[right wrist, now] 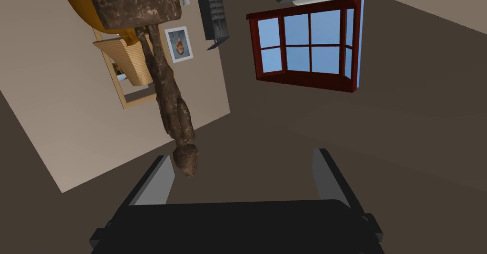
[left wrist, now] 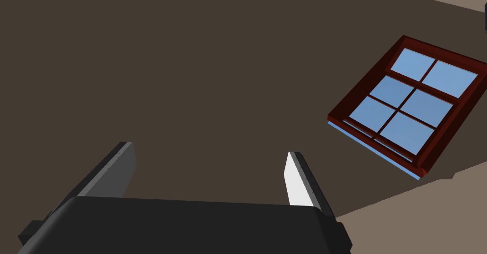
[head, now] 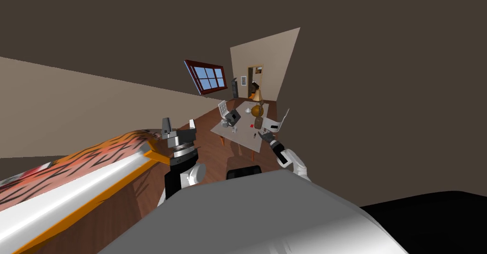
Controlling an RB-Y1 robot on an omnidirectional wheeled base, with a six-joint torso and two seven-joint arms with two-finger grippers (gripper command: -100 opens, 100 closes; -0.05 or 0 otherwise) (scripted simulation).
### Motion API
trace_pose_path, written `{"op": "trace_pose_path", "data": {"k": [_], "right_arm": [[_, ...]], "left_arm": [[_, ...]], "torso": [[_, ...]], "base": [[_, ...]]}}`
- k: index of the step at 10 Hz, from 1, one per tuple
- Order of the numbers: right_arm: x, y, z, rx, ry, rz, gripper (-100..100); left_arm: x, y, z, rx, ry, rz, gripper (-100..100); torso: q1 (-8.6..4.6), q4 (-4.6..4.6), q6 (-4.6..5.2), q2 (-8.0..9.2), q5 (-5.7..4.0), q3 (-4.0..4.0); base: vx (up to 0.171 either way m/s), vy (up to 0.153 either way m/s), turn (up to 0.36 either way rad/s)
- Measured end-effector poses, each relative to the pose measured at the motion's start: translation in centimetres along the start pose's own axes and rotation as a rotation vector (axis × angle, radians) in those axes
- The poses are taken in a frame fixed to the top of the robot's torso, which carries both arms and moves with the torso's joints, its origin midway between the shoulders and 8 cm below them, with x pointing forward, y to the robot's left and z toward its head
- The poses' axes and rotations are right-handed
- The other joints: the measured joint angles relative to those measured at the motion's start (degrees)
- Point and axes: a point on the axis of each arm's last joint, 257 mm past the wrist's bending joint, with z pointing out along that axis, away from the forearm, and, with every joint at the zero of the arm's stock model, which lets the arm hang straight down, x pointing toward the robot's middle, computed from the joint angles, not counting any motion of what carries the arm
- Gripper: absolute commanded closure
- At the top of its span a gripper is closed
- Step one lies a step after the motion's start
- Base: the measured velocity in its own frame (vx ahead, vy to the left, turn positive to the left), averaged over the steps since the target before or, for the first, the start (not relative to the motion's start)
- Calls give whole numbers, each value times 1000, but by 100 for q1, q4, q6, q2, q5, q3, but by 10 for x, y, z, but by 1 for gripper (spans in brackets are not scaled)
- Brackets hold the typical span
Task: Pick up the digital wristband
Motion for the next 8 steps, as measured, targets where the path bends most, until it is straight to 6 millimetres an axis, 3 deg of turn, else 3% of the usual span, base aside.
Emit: {"op": "trace_pose_path", "data": {"k": [8], "right_arm": [[66, -34, -7, 26, 188, -276, -100]], "left_arm": [[0, 0, 0, 0, 0, 0, 0]], "torso": [[-1, 0, -2, -3, -1, -2]], "base": [[12, 26, 101]]}}
